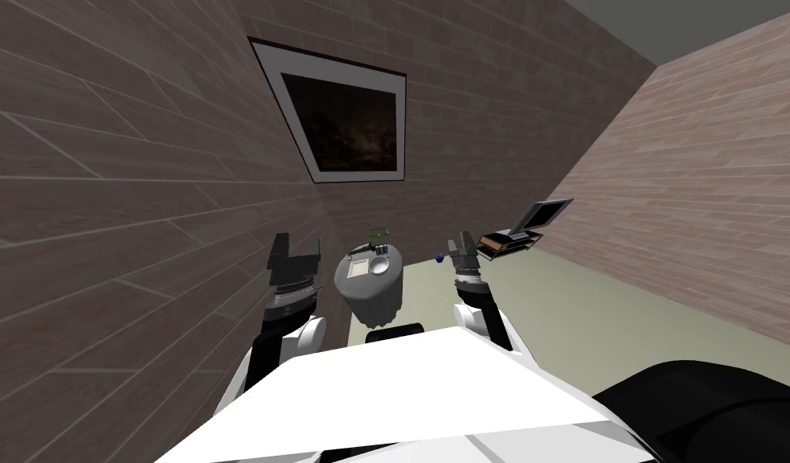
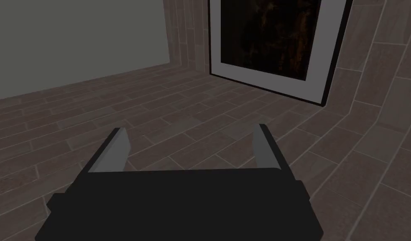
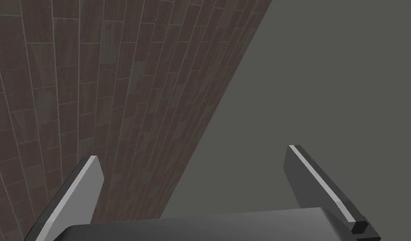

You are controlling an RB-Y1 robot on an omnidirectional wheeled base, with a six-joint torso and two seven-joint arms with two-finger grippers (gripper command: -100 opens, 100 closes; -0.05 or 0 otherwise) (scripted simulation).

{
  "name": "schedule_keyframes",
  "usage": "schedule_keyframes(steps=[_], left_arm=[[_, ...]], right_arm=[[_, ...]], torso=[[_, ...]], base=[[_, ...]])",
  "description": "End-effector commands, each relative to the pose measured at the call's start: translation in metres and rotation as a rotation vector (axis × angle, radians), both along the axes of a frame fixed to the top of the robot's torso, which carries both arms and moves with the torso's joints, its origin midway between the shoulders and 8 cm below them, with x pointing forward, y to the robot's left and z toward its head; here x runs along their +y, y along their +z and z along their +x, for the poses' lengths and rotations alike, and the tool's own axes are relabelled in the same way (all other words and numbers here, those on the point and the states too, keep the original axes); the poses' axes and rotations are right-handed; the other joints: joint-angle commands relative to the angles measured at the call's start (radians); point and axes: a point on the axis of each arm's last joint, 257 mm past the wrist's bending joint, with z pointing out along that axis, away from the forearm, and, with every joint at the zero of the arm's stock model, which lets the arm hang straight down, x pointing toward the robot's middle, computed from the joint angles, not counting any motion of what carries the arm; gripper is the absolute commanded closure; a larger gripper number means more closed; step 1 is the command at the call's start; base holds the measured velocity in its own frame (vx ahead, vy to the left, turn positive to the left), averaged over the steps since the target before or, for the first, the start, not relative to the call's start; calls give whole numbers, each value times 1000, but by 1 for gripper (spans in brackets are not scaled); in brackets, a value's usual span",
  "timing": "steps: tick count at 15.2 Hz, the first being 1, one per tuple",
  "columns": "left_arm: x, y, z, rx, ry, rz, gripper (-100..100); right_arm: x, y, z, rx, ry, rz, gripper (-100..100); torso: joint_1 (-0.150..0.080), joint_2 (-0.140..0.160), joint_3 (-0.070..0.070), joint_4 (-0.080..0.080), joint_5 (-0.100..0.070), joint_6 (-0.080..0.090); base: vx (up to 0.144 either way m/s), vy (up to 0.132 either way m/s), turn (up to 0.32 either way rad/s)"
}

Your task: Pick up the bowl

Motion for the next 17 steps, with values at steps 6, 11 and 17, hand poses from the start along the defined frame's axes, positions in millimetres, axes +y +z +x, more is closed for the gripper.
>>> schedule_keyframes(steps=[6, 11, 17], left_arm=[[0, -39, 41, 156, -7, 63, -100], [5, -65, 64, 252, 5, 77, -100], [17, -109, 99, 410, 31, 99, -100]], right_arm=[[0, 0, 0, 0, 0, 0, 0], [0, 0, 0, 0, 0, 0, 0], [0, 0, 0, 0, 0, 0, 0]], torso=[[0, 0, 0, 0, 0, 0], [0, 0, 0, 0, 0, 0], [0, 0, 0, 0, 0, 0]], base=[[-2, -3, -73], [-2, -4, -73], [-3, -5, -89]])
